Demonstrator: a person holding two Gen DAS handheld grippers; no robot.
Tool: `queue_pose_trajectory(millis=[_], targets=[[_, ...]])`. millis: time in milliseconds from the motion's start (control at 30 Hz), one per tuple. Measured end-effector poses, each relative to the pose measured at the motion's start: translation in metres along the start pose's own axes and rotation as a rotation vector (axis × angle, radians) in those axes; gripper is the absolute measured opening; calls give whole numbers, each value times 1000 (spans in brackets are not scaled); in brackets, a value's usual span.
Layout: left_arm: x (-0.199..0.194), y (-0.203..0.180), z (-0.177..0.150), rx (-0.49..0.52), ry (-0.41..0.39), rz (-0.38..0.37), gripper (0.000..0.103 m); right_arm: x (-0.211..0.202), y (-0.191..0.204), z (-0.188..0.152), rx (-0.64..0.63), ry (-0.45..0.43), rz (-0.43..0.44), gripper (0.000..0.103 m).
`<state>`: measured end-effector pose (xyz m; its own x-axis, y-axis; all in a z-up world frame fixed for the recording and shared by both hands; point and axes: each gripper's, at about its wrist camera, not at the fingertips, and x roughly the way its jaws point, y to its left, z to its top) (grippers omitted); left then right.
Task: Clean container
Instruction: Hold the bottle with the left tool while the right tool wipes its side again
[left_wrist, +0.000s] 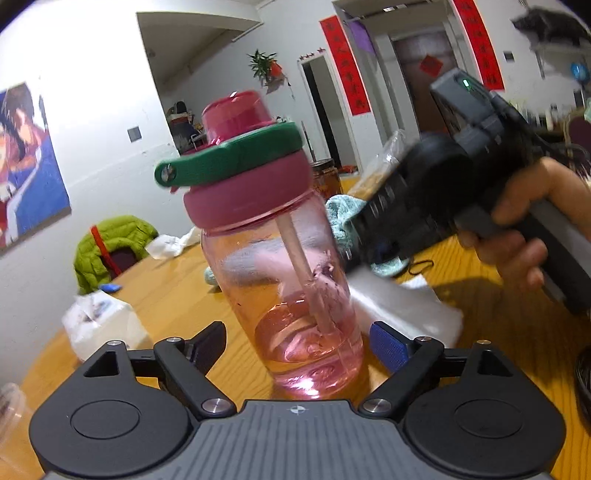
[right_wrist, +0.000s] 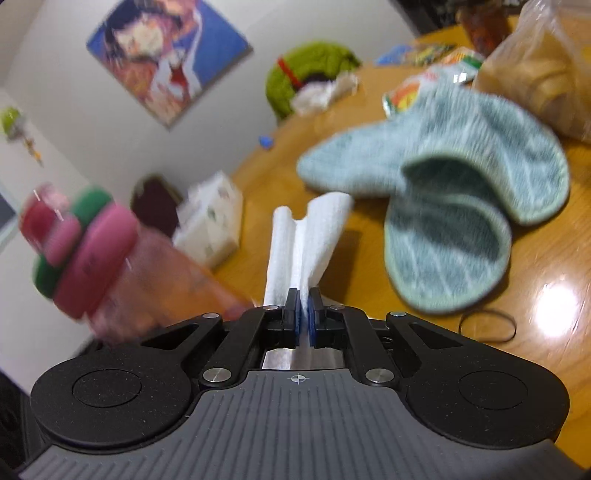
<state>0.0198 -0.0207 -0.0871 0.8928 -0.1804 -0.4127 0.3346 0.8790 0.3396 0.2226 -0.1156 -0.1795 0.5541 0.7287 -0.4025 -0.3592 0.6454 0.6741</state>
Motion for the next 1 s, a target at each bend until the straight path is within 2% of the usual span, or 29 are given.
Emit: queue_pose_trajectory(millis=[33, 167, 200, 300, 433, 600, 833, 933, 1000], targets=[[-3, 1, 1, -5, 0, -3, 87, -4, 0, 4, 9, -27, 19, 10], [-11, 4, 1, -16, -24, -31, 74, -14, 0, 10, 41, -95, 119, 10], [-10, 4, 1, -16, -27, -31, 75, -15, 0, 11, 51, -103, 147, 10], [-5, 4, 1, -18, -35, -32, 74, -6, 1, 10, 76, -71, 215, 10], [0, 5, 0, -21, -46, -34, 75, -1, 5, 7, 37, -28, 172, 10], [7, 5, 0, -24, -60, -36, 74, -15, 5, 9, -12, 39, 139, 9], [11, 13, 0, -55, -70, -34, 75, -19, 15, 6, -110, 112, 122, 10], [10, 10, -1, -54, -74, -31, 75, -22, 13, 3, -78, 69, 118, 10], [10, 9, -1, -54, -77, -32, 75, -33, 11, 5, -37, -11, 201, 10]])
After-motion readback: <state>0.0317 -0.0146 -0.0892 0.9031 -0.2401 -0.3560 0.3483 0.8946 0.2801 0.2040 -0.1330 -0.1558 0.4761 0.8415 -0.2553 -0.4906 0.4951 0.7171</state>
